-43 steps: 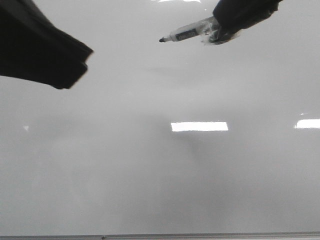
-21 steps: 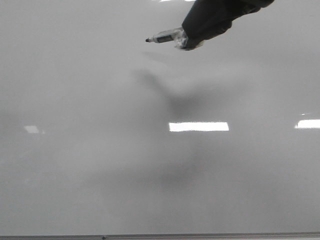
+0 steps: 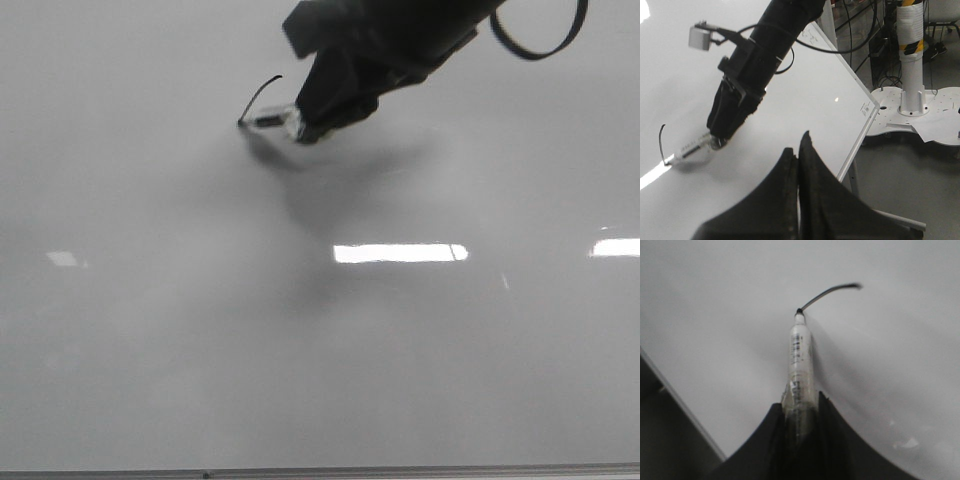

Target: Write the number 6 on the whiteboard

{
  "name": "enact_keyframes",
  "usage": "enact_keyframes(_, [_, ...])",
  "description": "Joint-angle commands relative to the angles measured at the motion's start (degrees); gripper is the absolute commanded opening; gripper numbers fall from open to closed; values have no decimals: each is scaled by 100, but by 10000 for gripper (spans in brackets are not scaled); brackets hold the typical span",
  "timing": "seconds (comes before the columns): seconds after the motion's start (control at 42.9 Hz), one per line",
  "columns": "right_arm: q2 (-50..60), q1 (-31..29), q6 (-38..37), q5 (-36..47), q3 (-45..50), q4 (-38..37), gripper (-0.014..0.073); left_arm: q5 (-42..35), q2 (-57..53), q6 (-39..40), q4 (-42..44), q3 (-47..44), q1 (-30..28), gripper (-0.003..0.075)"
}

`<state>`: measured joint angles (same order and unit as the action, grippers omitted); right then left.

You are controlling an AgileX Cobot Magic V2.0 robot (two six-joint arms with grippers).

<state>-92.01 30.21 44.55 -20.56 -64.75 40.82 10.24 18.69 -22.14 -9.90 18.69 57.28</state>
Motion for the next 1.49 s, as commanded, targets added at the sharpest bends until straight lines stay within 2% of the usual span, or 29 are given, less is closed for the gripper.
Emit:
enact_keyframes(0.0, [-165, 130, -6, -203, -182, -41, -60, -492, 30, 54, -84, 150, -2, -20])
enact_keyframes(0.116, [-313, 151, -12, -366, -45, -106, -60, -492, 30, 54, -84, 150, -2, -20])
enact_keyframes(0.256, [117, -160, -85, 3, 318, -218, -60, -492, 30, 54, -84, 150, -2, -20])
enact_keyframes(0.373, [291, -276, -80, 141, 187, -218, -60, -492, 30, 54, -84, 150, -2, -20])
enact_keyframes(0.489, [-14, -41, -80, 23, -251, -218, -60, -492, 30, 54, -84, 150, -2, -20])
enact_keyframes(0.605, [-329, 232, -80, -600, -602, -243, -60, -492, 30, 54, -84, 150, -2, -20])
enact_keyframes(0.768, [749, 274, -42, -527, -88, -401, -60, -602, 30, 54, -84, 150, -2, -20])
enact_keyframes(0.838, [1158, 295, 165, -864, 98, -753, -60, -613, 40, 54, -84, 150, -13, -20])
enact_keyframes(0.932, [1428, 372, 358, -1579, 130, -1345, -60, -187, 228, 54, -71, 312, -71, -20])
enact_keyframes(1.095, [1650, 704, 377, -2278, 130, -2181, -60, 1273, 1261, 54, 340, 1091, -196, -8])
enact_keyframes(1.188, [1815, 999, 377, -2436, 130, -2234, -60, 1840, 1962, 43, 715, 1554, -196, 77])
enact_keyframes(1.327, [2112, 1507, 377, -2427, 124, -2234, -60, 2122, 2901, -353, 849, 2152, -196, 367])
enact_keyframes(1.374, [2193, 1643, 377, -2422, 124, -2234, -60, 2122, 3117, -455, 858, 2306, -196, 435])
enact_keyframes(1.467, [2293, 1838, 377, -2414, 119, -2234, -60, 2122, 3477, -593, 870, 2569, -196, 471])
